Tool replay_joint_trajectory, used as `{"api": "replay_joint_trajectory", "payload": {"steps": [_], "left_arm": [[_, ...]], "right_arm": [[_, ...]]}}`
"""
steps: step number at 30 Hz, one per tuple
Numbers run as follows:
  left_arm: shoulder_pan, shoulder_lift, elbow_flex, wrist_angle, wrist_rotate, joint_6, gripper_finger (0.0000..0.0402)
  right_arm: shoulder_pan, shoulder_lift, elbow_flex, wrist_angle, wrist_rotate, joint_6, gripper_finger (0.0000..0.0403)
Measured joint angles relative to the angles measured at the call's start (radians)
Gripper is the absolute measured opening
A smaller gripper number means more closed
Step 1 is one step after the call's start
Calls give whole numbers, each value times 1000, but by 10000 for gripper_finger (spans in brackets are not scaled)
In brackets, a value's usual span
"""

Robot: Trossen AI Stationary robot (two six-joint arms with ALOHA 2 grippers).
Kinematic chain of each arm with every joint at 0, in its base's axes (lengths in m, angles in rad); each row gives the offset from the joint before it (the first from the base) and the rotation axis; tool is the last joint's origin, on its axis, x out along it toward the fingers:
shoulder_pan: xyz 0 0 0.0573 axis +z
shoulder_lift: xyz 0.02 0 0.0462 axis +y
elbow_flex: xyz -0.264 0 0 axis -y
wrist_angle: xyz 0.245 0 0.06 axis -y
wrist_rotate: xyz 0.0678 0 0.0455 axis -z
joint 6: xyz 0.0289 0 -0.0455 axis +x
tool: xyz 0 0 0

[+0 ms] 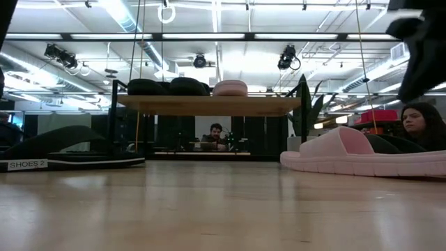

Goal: Pick and place slides into the shelf
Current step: Put the pink slipper on the shelf

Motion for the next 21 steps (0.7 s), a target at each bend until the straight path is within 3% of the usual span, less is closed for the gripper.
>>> {"api": "replay_joint_trajectory", "payload": {"steps": [3, 7, 14, 21], "left_arm": [[8, -4, -2, -7, -2, -1, 149], [23, -1, -5, -9, 0, 0, 137], [52, -1, -5, -5, -1, 0, 118], [54, -1, -5, -6, 0, 18, 110]], "right_arm": [[-46, 0, -17, 1, -63, 5, 39], [-122, 0, -34, 49, -67, -100, 74], [-256, -1, -94, 282, -31, -417, 132], [-336, -1, -158, 427, 19, -586, 149]]}}
